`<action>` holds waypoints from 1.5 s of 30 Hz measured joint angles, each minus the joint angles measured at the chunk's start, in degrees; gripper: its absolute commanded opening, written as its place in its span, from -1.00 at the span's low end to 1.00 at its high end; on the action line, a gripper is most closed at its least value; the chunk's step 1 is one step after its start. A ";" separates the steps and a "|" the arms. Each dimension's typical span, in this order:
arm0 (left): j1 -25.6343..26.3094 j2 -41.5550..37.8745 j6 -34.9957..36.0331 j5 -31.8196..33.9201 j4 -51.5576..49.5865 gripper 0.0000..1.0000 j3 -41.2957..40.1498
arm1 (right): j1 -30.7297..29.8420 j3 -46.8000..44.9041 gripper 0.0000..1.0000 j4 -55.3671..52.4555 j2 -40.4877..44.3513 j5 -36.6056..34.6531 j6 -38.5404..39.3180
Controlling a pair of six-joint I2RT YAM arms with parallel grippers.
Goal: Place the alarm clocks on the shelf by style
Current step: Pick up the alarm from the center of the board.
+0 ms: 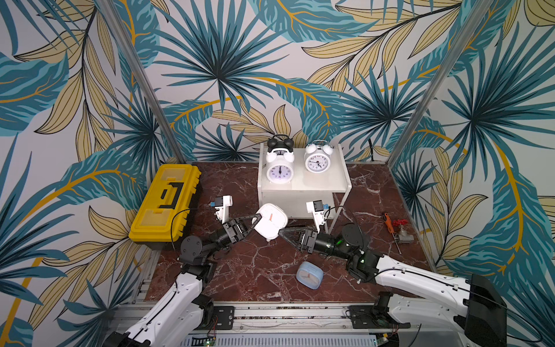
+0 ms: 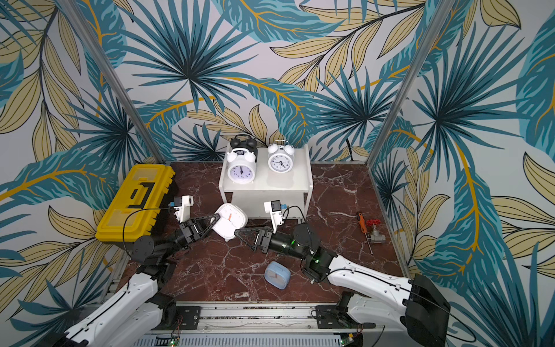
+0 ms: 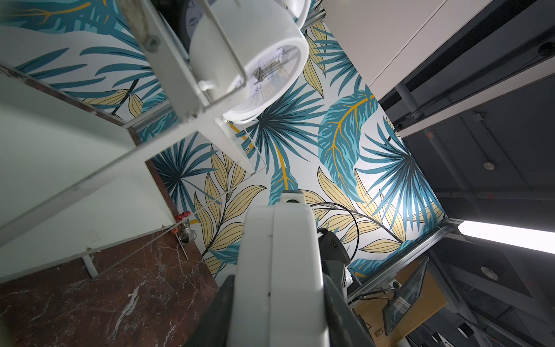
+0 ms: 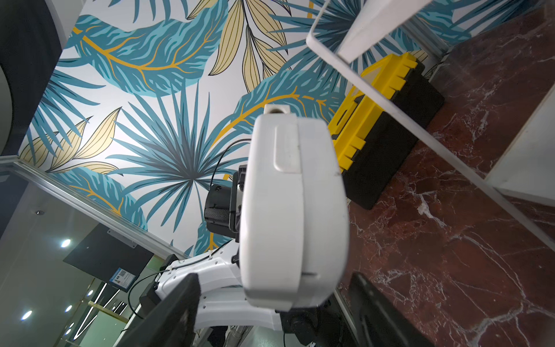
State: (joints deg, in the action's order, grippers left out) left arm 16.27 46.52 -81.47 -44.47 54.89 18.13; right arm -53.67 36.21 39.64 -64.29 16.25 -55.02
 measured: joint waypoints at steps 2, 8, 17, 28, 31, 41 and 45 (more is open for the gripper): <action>0.00 -0.04 -0.07 0.17 0.17 -0.59 -0.17 | -0.15 0.07 0.36 0.81 -1.42 -0.74 0.24; 0.00 -0.07 -0.26 0.66 0.09 -0.58 -0.63 | -0.87 0.83 -0.13 2.03 -3.56 -1.44 1.01; 0.00 -0.57 0.57 1.44 0.52 0.74 -0.63 | -1.14 2.84 -0.60 -0.39 -3.63 -0.98 0.94; -0.02 -3.39 3.91 0.94 -7.13 1.00 -0.50 | -0.76 11.37 -0.63 -21.24 -2.67 3.58 8.02; -0.07 -4.24 4.61 0.98 -9.38 0.99 -0.50 | 0.17 12.20 -0.63 -25.40 -1.38 5.22 9.68; -0.26 -4.63 5.07 -0.11 -11.45 0.73 -0.50 | 6.54 12.98 -0.62 -32.48 0.44 13.07 10.95; -0.31 -4.66 5.18 -0.85 -11.41 0.43 -0.50 | 9.31 14.01 -0.62 -33.27 0.44 17.03 10.93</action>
State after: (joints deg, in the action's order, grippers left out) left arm 15.97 41.87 -76.29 -45.32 43.48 17.63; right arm -44.36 50.22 6.37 -63.86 33.28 -44.10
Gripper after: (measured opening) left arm 0.760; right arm 0.417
